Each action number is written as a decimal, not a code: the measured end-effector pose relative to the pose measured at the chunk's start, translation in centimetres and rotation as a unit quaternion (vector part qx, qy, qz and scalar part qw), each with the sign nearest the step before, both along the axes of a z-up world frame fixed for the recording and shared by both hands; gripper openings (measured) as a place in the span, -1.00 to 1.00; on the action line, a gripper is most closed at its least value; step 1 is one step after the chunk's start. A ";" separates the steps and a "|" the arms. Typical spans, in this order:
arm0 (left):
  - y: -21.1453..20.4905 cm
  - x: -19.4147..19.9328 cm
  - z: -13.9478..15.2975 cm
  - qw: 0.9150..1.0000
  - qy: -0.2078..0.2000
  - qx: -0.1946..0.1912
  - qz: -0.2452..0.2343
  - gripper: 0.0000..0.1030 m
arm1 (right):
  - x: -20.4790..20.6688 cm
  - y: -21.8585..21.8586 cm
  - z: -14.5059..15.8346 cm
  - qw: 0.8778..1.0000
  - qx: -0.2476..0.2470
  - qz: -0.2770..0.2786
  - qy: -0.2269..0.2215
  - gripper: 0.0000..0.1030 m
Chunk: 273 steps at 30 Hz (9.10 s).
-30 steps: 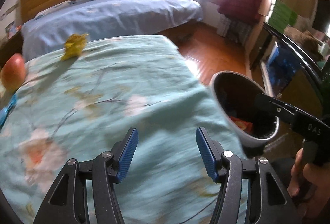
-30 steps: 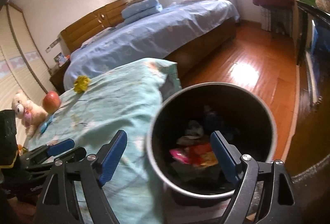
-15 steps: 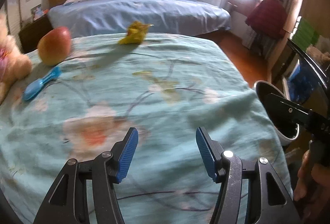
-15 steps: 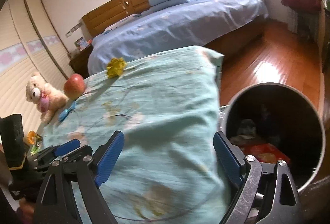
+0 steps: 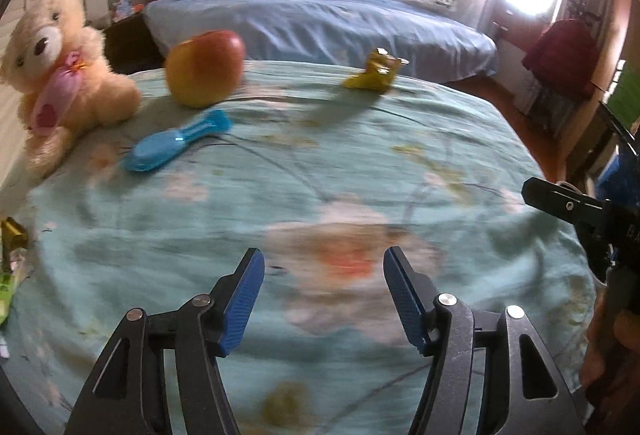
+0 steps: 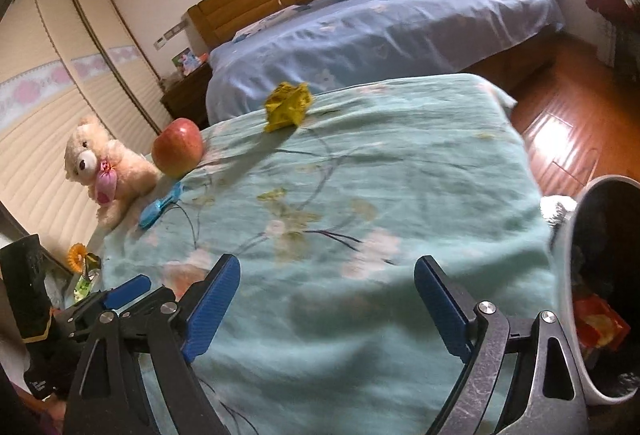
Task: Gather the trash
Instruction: 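Grasp the yellow snack bag with the right tool while the left grasps the blue brush, then carry the yellow snack bag and blue brush over the bin with both tools, then hold the snack bag and brush above the bin opening with both tools, then open both tools over the bin to drop the snack bag and brush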
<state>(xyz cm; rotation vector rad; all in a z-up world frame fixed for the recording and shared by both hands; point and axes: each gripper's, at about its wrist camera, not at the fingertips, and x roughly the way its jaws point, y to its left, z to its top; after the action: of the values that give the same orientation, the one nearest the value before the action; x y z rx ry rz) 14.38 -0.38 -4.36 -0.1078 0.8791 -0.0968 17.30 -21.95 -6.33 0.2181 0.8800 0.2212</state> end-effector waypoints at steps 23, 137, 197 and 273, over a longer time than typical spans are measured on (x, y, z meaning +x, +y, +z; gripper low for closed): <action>9.9 8.1 -1.0 0.996 0.020 0.084 0.039 0.51 | 11.4 5.2 -1.6 0.999 0.029 0.013 0.020 0.75; -18.9 1.2 1.8 0.983 -0.006 0.001 -0.182 0.01 | -10.5 -14.8 1.6 0.989 -0.035 -0.138 -0.049 -0.18; -24.7 2.4 2.6 0.975 -0.015 0.008 -0.223 0.01 | -10.4 -19.5 2.0 0.983 -0.052 -0.171 -0.045 -0.18; -31.3 6.2 0.2 0.968 0.020 0.026 -0.248 0.02 | -7.3 -24.2 1.0 0.982 -0.032 -0.187 -0.004 -0.12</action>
<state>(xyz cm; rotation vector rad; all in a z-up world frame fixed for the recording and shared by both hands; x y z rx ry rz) 20.63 -31.71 -4.17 0.1642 0.9325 -0.5410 9.96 -46.11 -5.33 0.3170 0.8211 -0.1561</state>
